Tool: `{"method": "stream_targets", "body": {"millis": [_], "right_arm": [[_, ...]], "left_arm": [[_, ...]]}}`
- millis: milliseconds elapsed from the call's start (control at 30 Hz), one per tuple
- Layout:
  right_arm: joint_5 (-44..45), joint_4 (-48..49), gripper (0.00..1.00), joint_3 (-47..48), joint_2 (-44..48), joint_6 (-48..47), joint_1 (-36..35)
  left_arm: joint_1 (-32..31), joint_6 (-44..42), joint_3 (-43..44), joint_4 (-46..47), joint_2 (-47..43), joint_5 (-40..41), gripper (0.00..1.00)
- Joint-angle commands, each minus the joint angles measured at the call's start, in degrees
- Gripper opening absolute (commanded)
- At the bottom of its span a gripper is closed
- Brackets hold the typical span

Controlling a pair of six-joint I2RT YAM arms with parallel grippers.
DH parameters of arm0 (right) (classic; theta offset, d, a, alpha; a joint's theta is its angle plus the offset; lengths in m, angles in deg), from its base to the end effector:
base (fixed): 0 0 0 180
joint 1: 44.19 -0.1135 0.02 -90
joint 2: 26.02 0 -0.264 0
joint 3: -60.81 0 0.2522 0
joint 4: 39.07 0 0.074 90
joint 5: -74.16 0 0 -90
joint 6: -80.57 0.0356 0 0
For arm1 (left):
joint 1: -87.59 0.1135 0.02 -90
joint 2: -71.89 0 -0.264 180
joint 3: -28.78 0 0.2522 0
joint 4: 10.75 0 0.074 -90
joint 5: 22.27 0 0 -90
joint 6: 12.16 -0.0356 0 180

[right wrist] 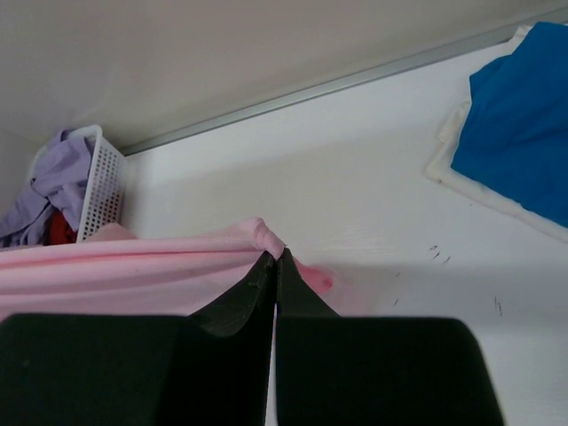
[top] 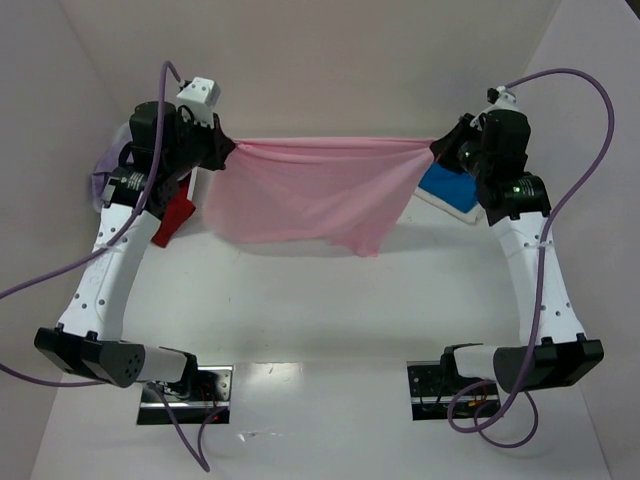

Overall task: Fold and stack the t-shirts
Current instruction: Flatten out the tshirt

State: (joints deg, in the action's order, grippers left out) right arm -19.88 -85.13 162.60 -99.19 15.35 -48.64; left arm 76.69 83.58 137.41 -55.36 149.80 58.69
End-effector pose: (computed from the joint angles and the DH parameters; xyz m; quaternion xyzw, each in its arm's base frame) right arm 0.2684 0.0234 0.4542 0.1217 0.7967 0.1767 0.5651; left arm 0.2812 -0.0599 0.4743 0.0839 0.7820 -0.1503 0.5991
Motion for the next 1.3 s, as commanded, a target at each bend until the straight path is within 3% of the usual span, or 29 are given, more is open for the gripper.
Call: {"method": "stream_targets", "body": {"millis": [0, 133, 267, 300, 367, 400, 433, 500, 533, 600, 667, 833, 933, 1133, 1267], "right_arm": [[4.20, 3.11, 0.00, -1.26, 4.07, -1.84, 1.20], [3.07, 0.83, 0.00, -11.54, 9.52, -1.84, 1.20], [-5.62, -1.18, 0.00, -26.46, 14.88, -0.34, 1.20], [-6.24, -1.71, 0.00, -28.25, 15.50, -0.34, 1.20], [-5.21, -2.24, 0.00, -31.33, 16.56, 0.18, 1.20], [-4.24, -2.25, 0.00, -31.34, 17.26, 0.19, 1.20], [-2.58, -2.25, 0.00, -31.34, 17.27, 0.71, 1.20], [-2.03, -2.25, 0.00, -29.85, 16.22, 0.71, 1.20], [-2.03, -2.25, 0.00, -29.32, 14.91, 0.71, 1.20], [-2.03, -1.73, 0.00, -28.61, 13.58, 0.19, 1.20], [-2.55, -1.72, 0.00, -28.61, 12.88, 0.19, 1.20], [-2.03, -0.67, 0.00, -29.76, 12.87, 0.19, 1.20], [-1.42, 0.03, 0.00, -30.28, 12.87, 0.19, 1.20], [-1.94, 0.74, 0.00, -30.81, 11.55, -0.34, 1.20], [-1.94, 1.27, 0.00, -30.81, 11.03, -0.34, 1.20]], "left_arm": [[-0.87, -1.78, -1.42, 1.32, -1.61, 1.58, 0.00], [-1.50, -1.78, -8.47, -0.70, -3.81, -3.34, 0.00], [-2.02, -1.78, -18.48, -4.91, -5.57, -5.82, 0.00], [-2.02, -1.78, -19.45, -6.75, -6.18, -6.42, 0.04], [-2.02, -1.78, -21.74, -8.08, -6.89, -11.42, 0.18], [-2.02, -1.78, -22.35, -8.08, -7.68, -13.62, 0.30], [-2.55, -1.78, -22.88, -8.08, -8.21, -15.73, 0.66], [-2.55, -0.12, -23.50, -8.08, -8.83, -15.15, 0.78], [-2.55, 0.41, -23.50, -8.08, -9.44, -10.87, 0.92], [-2.55, 0.41, -23.50, -8.08, -9.44, -6.36, 0.98], [-2.55, 0.94, -23.50, -7.56, -8.22, -3.98, 1.00], [-2.55, -0.20, -26.04, -4.48, 0.30, -12.22, 1.00], [-4.65, 0.33, -29.12, -2.11, 3.38, -13.02, 1.00], [-6.68, 3.22, -30.97, 0.18, 10.94, -5.83, 1.00], [-6.68, 4.37, -30.97, 1.50, 16.30, -5.20, 0.99]]}}
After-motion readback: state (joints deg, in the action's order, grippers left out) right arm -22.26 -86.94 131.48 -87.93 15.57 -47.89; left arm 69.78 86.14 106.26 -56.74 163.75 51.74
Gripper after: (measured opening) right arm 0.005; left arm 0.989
